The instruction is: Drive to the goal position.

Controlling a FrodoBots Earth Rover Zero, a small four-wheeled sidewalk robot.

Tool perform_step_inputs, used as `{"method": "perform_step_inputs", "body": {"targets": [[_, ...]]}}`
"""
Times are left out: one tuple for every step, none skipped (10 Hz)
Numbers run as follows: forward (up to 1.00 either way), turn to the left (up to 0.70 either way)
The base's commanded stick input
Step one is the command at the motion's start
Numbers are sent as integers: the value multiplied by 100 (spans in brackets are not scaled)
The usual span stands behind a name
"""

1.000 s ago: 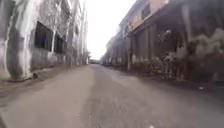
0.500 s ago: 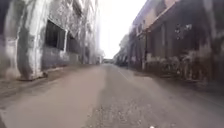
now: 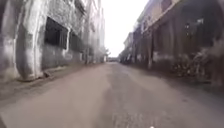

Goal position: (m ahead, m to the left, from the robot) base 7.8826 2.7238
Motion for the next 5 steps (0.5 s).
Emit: {"method": "perform_step_inputs", "body": {"targets": [[50,0],[50,0],[50,0],[50,0],[50,0]]}}
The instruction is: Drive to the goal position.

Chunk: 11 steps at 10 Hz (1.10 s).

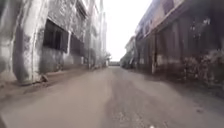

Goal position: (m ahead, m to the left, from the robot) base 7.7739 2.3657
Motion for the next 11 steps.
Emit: {"method": "perform_step_inputs", "body": {"targets": [[50,0],[50,0],[50,0],[50,0],[50,0],[50,0],[50,0],[50,0],[50,0],[50,0],[50,0]]}}
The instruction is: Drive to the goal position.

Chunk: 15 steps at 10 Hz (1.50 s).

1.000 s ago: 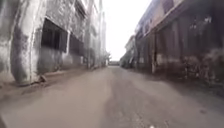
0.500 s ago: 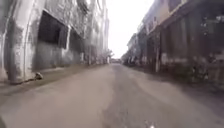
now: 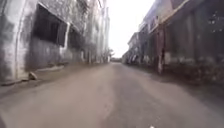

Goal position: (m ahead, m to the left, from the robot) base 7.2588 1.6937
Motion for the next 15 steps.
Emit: {"method": "perform_step_inputs", "body": {"targets": [[50,0],[50,0],[50,0],[50,0],[50,0],[50,0],[50,0],[50,0],[50,0],[50,0],[50,0],[50,0],[50,-28],[50,-50],[50,-50]]}}
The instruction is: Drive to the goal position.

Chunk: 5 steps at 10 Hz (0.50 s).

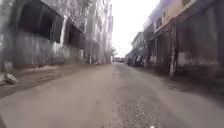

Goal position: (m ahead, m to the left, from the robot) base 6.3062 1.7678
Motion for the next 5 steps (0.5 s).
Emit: {"method": "perform_step_inputs", "body": {"targets": [[50,-36],[50,0],[50,0],[50,0],[50,0]]}}
